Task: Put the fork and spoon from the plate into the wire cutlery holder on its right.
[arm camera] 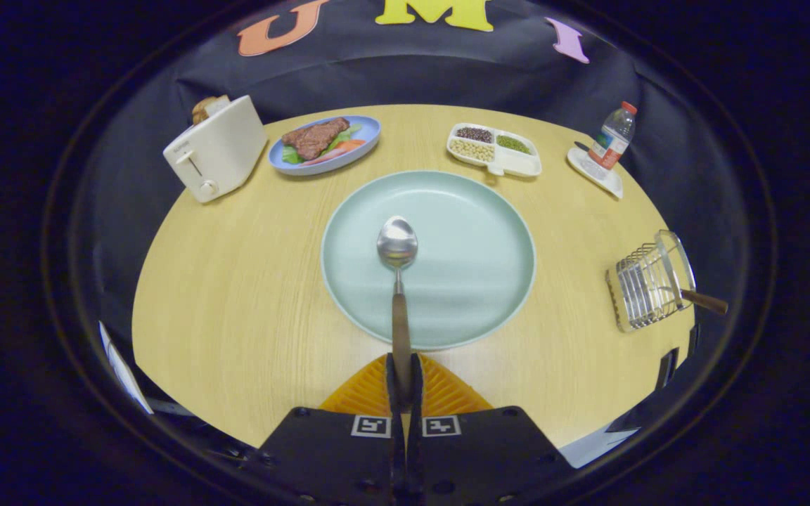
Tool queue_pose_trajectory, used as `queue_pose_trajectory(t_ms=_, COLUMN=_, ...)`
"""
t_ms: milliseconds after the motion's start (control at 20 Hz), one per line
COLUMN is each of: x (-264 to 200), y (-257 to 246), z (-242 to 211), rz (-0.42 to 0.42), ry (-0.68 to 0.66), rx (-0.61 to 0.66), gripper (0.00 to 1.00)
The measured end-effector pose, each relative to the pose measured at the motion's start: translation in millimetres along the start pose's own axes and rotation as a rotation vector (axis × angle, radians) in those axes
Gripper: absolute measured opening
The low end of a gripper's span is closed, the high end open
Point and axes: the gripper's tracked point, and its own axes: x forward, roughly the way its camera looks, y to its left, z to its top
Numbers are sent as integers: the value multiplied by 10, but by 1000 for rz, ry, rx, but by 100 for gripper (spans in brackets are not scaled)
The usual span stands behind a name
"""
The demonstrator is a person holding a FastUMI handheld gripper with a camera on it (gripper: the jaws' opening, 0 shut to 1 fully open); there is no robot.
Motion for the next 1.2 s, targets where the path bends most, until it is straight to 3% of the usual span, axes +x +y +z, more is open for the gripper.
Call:
queue_pose_trajectory(t_ms=550, x=-520, y=-231, z=204, rz=22, ry=-90, rx=-99, gripper=1)
queue_pose_trajectory(t_ms=850, x=-815, y=-552, z=391, rz=14, ry=-131, rx=-44, gripper=1)
queue_pose_trajectory(t_ms=1200, x=-1059, y=-1295, z=491, rz=-20, ry=-172, rx=17, gripper=1)
